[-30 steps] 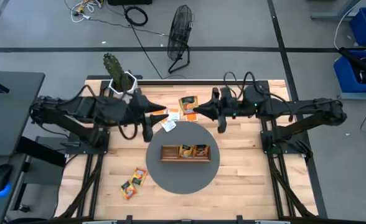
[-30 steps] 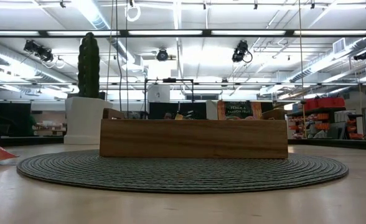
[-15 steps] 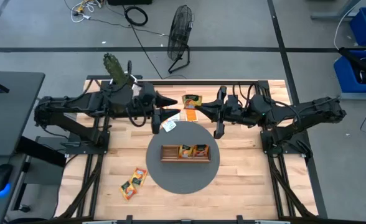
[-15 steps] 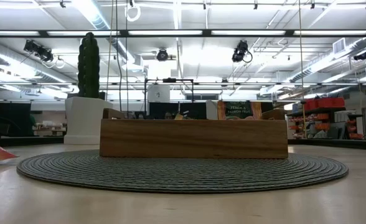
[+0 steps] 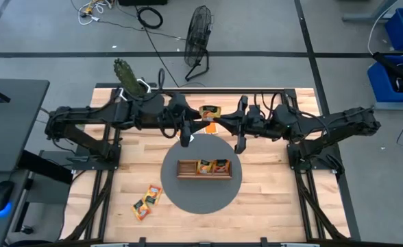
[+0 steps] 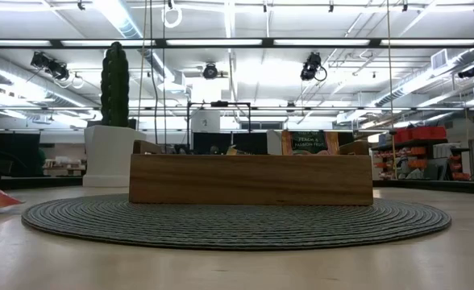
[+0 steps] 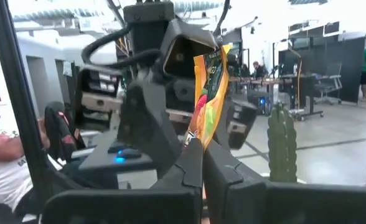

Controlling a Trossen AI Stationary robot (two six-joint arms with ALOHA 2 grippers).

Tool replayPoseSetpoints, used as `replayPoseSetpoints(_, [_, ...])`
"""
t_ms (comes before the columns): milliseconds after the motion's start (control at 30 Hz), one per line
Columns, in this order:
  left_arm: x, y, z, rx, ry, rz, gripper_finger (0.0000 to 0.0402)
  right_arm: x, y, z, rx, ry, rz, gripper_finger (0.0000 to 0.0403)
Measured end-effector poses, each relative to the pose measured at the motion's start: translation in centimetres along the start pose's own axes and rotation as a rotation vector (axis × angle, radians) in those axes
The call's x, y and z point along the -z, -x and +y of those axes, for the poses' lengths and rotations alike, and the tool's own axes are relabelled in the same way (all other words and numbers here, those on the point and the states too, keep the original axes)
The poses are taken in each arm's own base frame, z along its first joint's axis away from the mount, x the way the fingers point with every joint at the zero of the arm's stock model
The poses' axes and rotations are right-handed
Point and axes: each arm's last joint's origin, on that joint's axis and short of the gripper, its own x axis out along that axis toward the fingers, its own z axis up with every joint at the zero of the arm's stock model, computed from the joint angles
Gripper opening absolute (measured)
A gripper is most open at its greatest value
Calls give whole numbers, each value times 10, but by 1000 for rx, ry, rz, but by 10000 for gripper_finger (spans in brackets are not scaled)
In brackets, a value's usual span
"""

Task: Pick & Place Tea
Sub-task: Put the yellow tea bag into the middle section of the wooden organizer

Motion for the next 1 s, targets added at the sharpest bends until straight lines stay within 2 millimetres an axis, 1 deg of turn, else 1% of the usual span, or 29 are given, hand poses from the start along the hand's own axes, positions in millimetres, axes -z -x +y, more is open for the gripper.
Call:
replayPoseSetpoints(100, [0,-2,0,3,-4,-9,118,3,-1,0,0,8,21,0])
replayPoseSetpoints(233, [0,-3,-1,9,-5,-7,47,4,0,0,3,8,36,0])
replayPoseSetpoints(300, [0,-3,-1,19,-5,0,20,4,0,0,3,8,37,0])
replayPoseSetpoints(467, [1,-3,-1,17,-16,9,25,4,1,0,1,9,43,2])
replayPoseSetpoints(600, [8,-3,2,-7,-31,74,19,4,6,-1,-2,21,92,25])
replayPoseSetpoints(700, [12,-1,4,-32,-41,125,18,-7,14,-2,-1,22,114,51])
replayPoseSetpoints(800, [17,-1,6,-49,-61,170,18,-17,16,-3,4,42,205,78])
replayPoseSetpoints(933, [21,-1,8,-72,-95,211,19,-42,16,-4,25,52,314,110])
replayPoseSetpoints(1000, [22,-3,8,-80,-107,212,19,-50,12,-5,37,67,384,124])
